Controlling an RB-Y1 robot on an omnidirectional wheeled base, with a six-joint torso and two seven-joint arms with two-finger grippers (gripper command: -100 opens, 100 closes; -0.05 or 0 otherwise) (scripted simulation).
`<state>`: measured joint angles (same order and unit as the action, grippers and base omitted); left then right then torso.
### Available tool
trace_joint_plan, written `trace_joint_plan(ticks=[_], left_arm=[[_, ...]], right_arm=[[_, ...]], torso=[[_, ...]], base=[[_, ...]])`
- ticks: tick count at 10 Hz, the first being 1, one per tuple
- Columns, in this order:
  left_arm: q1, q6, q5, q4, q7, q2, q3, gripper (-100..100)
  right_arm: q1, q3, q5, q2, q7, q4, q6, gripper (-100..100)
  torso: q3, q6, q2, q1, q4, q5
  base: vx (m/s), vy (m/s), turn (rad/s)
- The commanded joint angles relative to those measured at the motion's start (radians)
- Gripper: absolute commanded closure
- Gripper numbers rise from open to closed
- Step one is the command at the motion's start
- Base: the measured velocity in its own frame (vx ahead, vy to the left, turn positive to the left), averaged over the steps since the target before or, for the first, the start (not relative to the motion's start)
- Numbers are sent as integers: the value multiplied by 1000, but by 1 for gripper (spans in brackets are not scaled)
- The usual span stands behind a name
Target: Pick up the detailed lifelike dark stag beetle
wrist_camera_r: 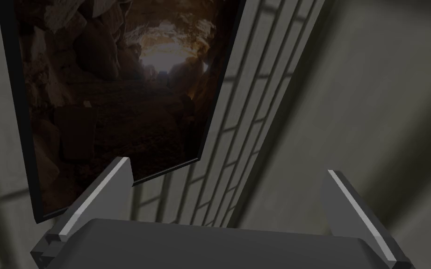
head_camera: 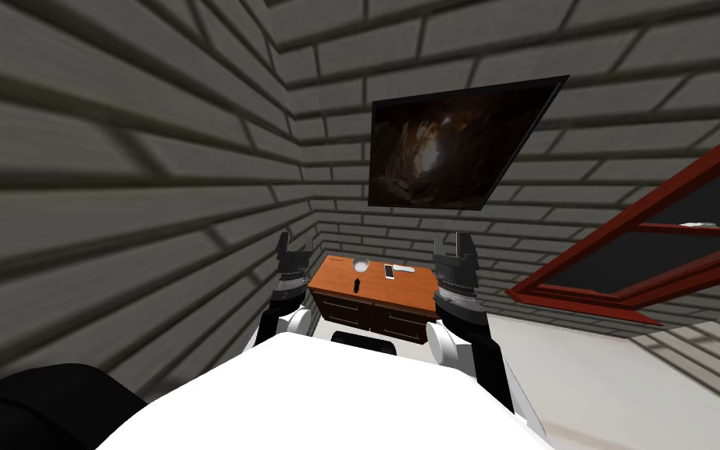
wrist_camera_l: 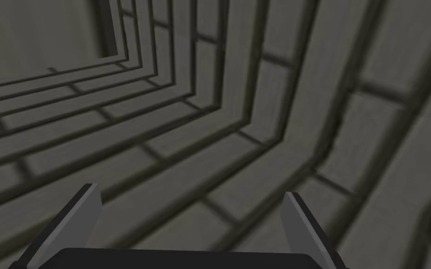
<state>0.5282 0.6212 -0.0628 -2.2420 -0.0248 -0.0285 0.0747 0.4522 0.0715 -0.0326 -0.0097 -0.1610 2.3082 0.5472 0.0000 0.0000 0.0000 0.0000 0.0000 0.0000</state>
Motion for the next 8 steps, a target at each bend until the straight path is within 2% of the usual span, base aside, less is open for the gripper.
trace_joint_plan(ticks=[1,3,7,8], left_arm=[[2,-2,16,12,5,36,13,-100],[8,-8,55,42,17,87,40,-100],[29,-31,172,139,60,175,120,-100],[29,-31,189,143,60,175,120,-100]], right_arm=[[0,0,0,0,0,0,0,0],[0,0,0,0,0,0,0,0],[0,0,0,0,0,0,0,0],[0,0,0,0,0,0,0,0]], torso=[[0,0,0,0,0,0],[1,0,2,1,0,0],[3,0,6,2,1,0],[4,0,7,1,1,0]], base=[[-11,5,-18],[-38,13,-33],[-84,21,-74],[-66,5,-27]])
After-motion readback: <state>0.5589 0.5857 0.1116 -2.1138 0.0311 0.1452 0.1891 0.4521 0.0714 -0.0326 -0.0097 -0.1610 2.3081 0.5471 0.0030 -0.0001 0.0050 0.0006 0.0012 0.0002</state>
